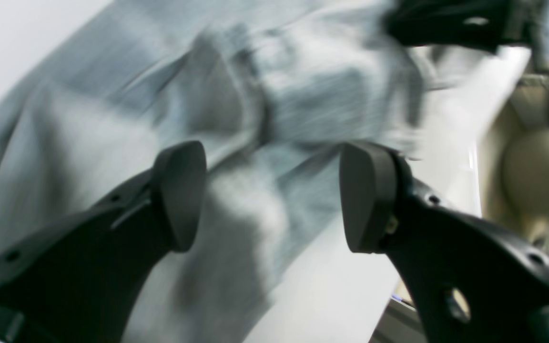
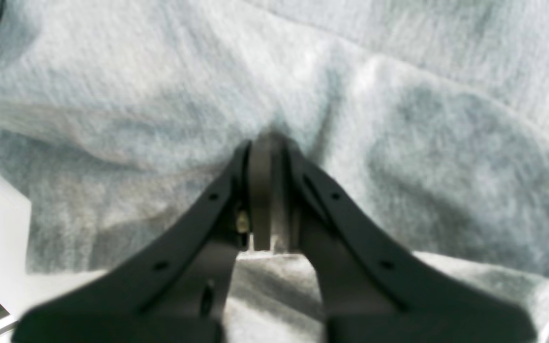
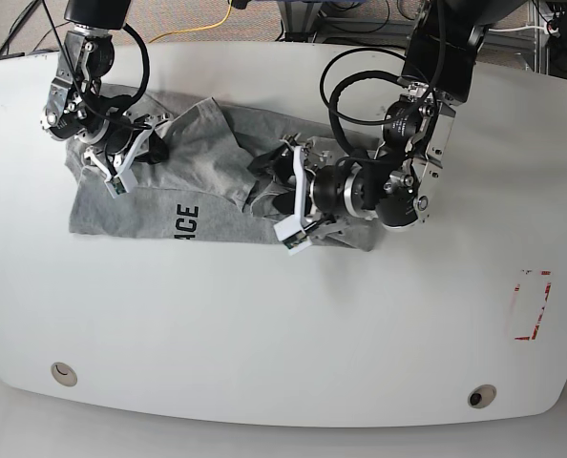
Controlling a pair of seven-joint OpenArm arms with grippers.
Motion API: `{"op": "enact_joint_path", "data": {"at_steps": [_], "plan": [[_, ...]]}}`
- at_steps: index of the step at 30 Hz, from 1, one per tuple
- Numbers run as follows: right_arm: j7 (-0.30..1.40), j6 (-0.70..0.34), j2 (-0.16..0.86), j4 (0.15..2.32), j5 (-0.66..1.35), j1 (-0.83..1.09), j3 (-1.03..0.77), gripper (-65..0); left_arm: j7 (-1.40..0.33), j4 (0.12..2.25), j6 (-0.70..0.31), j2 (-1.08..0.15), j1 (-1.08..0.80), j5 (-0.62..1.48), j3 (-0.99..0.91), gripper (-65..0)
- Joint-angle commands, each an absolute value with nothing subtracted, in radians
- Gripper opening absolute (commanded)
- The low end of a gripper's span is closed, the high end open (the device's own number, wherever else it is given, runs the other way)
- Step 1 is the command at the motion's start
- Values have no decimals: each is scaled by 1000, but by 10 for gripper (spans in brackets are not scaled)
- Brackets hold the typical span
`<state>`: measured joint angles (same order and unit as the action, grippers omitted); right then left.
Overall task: Layout the t-shirt on the table in an organized manner, then fold the t-shirt properly
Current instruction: 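Fold the held strip end with the left gripper toward the right gripper, then lay the folded end down on the strip with the left gripper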
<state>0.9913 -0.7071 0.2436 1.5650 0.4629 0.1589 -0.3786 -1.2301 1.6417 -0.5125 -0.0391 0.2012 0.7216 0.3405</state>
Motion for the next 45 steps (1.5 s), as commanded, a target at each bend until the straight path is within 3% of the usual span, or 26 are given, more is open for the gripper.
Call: {"op": "enact_joint_path", "data": {"at_steps": [1, 15, 25, 32, 45], "plan": [[1017, -698, 252, 1569, 430, 156, -380, -601, -1218, 1721, -567, -38, 236, 762, 358, -236], [1017, -698, 252, 1570, 430, 156, -383, -601, -1227, 1762, -591, -99, 251, 553, 170, -247], [1017, -698, 243, 1572, 432, 156, -380, -601, -1228, 1758, -590, -93, 203, 352, 168, -396], [1017, -698, 226, 1570, 430, 156, -381, -601, -1228, 1682, -590, -38, 200, 168, 214, -567], [1017, -698, 220, 1573, 430, 156, -380, -601, -1227, 1509, -593, 79, 288, 107, 219, -568]]}}
